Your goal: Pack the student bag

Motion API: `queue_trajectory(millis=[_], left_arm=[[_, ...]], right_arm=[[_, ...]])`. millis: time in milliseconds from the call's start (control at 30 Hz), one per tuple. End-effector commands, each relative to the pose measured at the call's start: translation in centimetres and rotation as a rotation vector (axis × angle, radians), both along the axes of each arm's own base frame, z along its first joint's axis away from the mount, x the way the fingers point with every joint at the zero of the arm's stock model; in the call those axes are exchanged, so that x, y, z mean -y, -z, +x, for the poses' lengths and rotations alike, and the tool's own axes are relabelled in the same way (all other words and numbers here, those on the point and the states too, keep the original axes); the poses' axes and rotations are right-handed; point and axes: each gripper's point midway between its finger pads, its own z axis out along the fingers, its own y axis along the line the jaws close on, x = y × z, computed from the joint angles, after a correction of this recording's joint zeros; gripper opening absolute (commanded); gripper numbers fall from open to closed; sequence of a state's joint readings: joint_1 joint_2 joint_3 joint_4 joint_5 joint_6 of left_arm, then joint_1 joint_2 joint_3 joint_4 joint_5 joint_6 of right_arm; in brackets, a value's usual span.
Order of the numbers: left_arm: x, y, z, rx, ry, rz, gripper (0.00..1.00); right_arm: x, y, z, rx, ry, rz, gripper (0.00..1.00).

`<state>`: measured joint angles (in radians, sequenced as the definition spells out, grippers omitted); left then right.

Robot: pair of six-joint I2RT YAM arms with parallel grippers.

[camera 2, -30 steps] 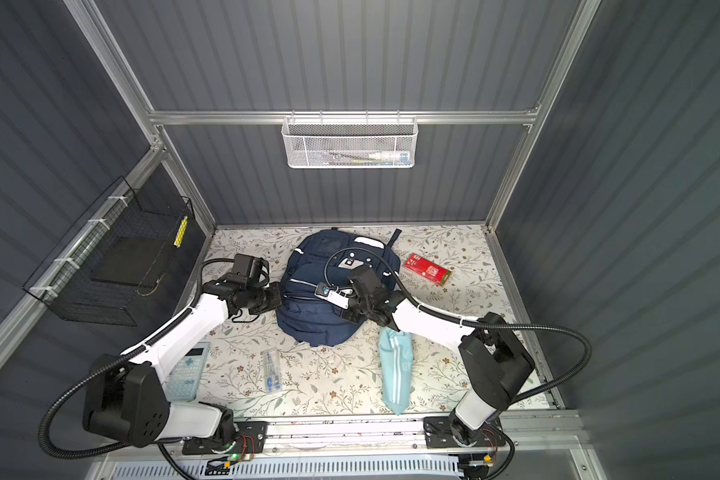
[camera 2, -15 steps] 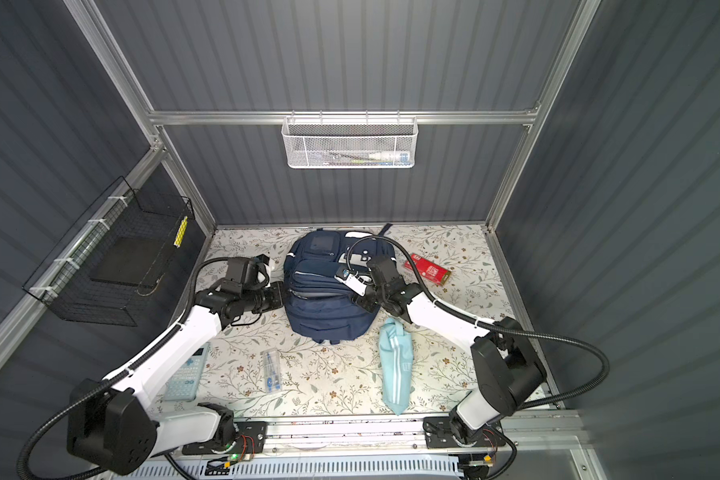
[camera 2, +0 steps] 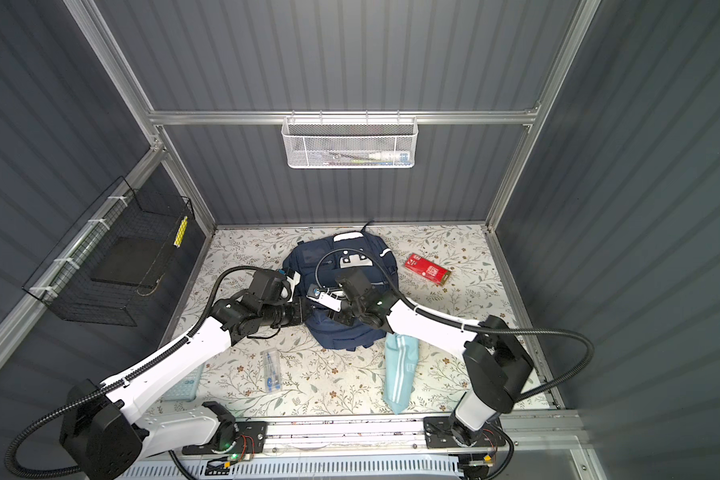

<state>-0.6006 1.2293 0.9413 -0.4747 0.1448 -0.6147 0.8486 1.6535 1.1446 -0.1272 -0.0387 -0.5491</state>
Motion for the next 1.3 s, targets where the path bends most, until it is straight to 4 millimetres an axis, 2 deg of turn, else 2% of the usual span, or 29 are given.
queue_trajectory(millis=[0,67,133,233,333,400,500,633,733,833,867,933,1033,1100,1267], left_arm=[[0.1,-1.0,1.8,0.059,-0.034,-0.004,0.0],[-1.6,0.4,2.8,0.071,-0.094,0.09,0.0],[-4.6,2.0,4.4,0.047,-0.169,0.17,0.0],[-9.6,3.3,8.1,0.037,-0.302,0.155,0.0],[-14.0,4.0,11.9,0.062,-0.415,0.193,0.0],[-15.9,4.3,14.3,0.082,-0.458,0.192,0.0],[-17.9,4.8,16.8,0.099,-0.507,0.227,0.0],[-19.4,5.0,17.9,0.135,-0.538,0.285,0.0],[-18.3,4.9,17.5,0.142,-0.485,0.235,0.0],[-16.6,4.0,15.5,0.15,-0.438,0.155,0.0],[-15.7,3.6,14.6,0.154,-0.41,0.132,0.03],[-13.9,2.9,13.0,0.163,-0.349,0.096,0.15],[-11.3,1.9,10.6,0.175,-0.249,0.113,0.39],[-9.9,0.6,9.2,0.205,-0.187,0.13,0.57],[-5.6,-3.0,6.5,0.359,0.032,0.187,0.84]], right_arm=[[-0.3,-0.3,1.3,0.045,0.012,-0.039,0.23],[-0.3,0.7,0.0,-0.003,-0.049,-0.061,0.07],[-0.2,1.2,-1.7,-0.042,-0.115,-0.058,0.0],[0.1,1.4,-3.1,-0.036,-0.175,-0.034,0.0],[0.6,1.5,-3.2,-0.022,-0.183,-0.048,0.0],[0.7,1.1,-2.8,-0.031,-0.181,-0.036,0.0],[1.0,0.2,-2.4,-0.034,-0.18,-0.009,0.0],[2.4,-0.5,-0.7,-0.024,-0.138,0.024,0.0],[3.2,-0.9,0.4,-0.008,-0.116,0.041,0.0],[3.0,-1.3,1.2,0.022,-0.124,0.034,0.01],[2.9,-1.2,1.2,0.018,-0.128,0.032,0.03],[2.5,-1.4,1.3,0.007,-0.135,0.035,0.08],[2.4,-1.5,1.2,-0.025,-0.126,0.033,0.13],[2.4,-1.6,0.7,-0.049,-0.12,0.046,0.2],[2.7,-1.9,0.2,-0.038,-0.062,0.075,0.39]])
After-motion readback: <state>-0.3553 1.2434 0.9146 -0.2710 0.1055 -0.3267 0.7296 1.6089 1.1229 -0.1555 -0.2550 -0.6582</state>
